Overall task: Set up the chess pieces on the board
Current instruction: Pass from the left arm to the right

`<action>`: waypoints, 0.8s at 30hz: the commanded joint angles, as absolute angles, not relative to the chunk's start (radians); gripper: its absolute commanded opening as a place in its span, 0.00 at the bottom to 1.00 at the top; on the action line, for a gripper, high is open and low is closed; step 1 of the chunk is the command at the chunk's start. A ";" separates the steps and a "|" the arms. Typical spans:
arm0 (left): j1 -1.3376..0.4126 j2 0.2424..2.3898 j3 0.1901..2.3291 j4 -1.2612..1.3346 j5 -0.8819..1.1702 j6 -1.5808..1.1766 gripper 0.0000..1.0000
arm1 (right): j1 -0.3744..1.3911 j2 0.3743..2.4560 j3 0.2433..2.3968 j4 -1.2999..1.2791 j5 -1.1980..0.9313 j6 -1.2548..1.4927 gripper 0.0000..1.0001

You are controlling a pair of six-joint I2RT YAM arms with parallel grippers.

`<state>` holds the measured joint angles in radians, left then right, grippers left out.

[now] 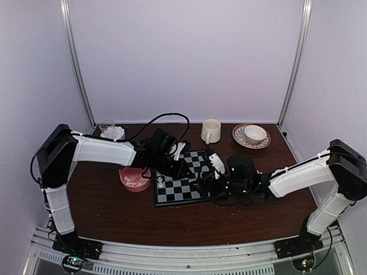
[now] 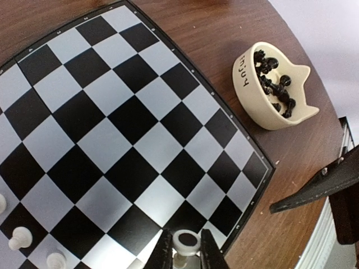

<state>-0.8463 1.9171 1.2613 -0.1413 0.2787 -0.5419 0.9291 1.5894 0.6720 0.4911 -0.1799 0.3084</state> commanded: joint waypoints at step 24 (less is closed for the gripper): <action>-0.829 1.841 1.113 0.193 0.366 -0.974 0.13 | 0.968 1.619 0.703 0.533 -0.074 0.304 0.70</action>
